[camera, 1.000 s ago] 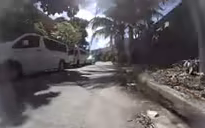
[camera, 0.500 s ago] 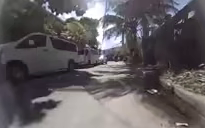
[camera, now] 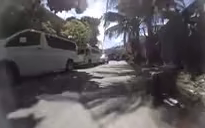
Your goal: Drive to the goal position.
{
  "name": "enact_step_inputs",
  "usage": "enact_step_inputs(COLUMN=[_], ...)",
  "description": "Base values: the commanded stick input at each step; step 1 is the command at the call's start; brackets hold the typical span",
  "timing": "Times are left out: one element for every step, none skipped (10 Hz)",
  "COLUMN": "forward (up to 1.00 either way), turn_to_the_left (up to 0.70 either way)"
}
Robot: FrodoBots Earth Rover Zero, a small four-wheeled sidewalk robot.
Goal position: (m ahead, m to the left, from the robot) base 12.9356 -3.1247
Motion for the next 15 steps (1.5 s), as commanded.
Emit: enact_step_inputs(forward=[1.00, 1.00, 1.00, 1.00, 1.00, 1.00, 1.00, 1.00, 1.00, 1.00, 1.00, 1.00, 1.00, 1.00, 1.00], turn_to_the_left=[-0.40, -0.40, -0.27, 0.05, 0.17, 0.14, 0.08, 0.19, 0.04, 0.07, 0.10, 0.10, -0.01, -0.22, -0.40])
